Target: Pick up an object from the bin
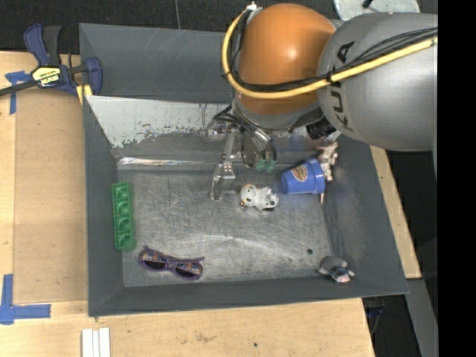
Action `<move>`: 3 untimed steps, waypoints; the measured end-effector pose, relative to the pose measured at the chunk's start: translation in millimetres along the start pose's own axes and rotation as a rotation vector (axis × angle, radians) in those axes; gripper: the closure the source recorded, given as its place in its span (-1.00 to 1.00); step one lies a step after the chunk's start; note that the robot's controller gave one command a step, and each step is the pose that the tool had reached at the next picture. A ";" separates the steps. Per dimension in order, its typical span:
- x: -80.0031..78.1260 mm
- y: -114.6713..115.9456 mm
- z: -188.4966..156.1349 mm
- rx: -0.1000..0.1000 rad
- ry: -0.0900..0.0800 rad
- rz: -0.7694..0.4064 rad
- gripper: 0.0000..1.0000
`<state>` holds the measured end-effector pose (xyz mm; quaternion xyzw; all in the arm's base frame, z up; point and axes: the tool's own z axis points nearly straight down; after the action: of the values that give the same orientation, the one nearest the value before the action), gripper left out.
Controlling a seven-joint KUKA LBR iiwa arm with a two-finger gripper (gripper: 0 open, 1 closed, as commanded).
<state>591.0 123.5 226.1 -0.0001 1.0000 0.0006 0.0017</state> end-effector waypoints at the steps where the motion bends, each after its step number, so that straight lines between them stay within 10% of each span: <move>1: -23.8 -65.0 59.9 -0.001 -0.005 0.003 -1.00; 2: -31.8 -58.6 74.6 0.002 0.000 0.018 -1.00; 3: -17.2 -106.5 99.7 0.000 0.000 0.052 -1.00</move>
Offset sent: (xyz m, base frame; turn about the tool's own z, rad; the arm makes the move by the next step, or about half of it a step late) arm 0.0362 -0.0190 -0.0661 0.0208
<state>608.6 17.2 126.4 0.0261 0.9997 0.0007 0.0018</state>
